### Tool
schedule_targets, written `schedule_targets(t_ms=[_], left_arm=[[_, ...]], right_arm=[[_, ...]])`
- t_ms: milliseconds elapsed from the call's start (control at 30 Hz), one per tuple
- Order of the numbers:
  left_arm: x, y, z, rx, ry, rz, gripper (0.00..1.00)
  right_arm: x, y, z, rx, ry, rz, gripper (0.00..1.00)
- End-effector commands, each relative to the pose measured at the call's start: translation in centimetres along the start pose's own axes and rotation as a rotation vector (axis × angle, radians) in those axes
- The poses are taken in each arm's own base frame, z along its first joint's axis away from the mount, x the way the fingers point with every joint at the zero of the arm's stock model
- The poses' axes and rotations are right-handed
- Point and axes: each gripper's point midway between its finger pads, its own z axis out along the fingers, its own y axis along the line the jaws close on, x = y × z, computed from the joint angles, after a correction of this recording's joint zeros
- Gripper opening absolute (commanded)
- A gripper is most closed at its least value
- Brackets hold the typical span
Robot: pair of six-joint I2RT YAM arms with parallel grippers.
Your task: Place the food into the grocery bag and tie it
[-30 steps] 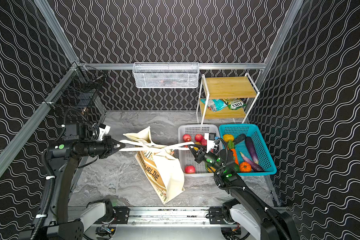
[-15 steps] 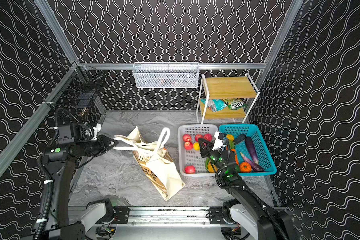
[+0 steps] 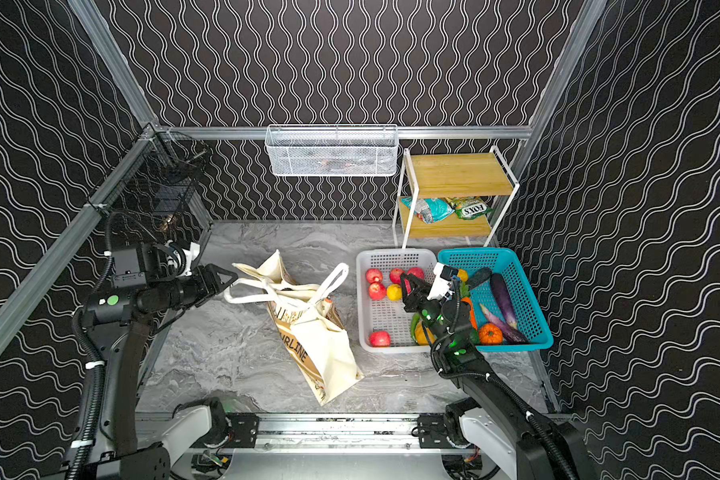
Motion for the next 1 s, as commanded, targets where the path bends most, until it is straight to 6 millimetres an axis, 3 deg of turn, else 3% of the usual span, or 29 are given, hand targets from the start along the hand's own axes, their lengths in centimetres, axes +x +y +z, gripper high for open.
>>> schedule_targets(t_ms=[0,100,200,533,767,967], left_arm=[[-0.7,-0.8,-0.9,0.007,-0.036,0.053,0.72],[-1.4,-1.2,-2.1,-0.022,-0.068,0.085,0.9],[-2.0,-1.2,-3.4,-0.075,-0.107,0.112,0.98],[-6.1,1.5,-7.4,-0.347,-0.388,0.203,0.98],[-8.2,3.6,-7.5,-0.429,-0.557,0.223,0.98],[-9.3,7.5,-6.9,-0.585,-0.639,0.209,0.98]], right_arm=[[-0.9,0.4,0.0,0.002,-0.023,-0.025,0.35],[-1.3,0.5,-0.1,0.007,-0.025,-0.05,0.36],[-1.6,0.7,-0.1,0.013,-0.027,-0.077,0.39],[-2.8,0.6,0.1,0.068,-0.014,-0.227,0.48],[-3.2,-0.5,0.1,0.152,0.001,-0.35,0.57],[-3.4,-2.1,0.0,0.233,-0.015,-0.428,0.64]])
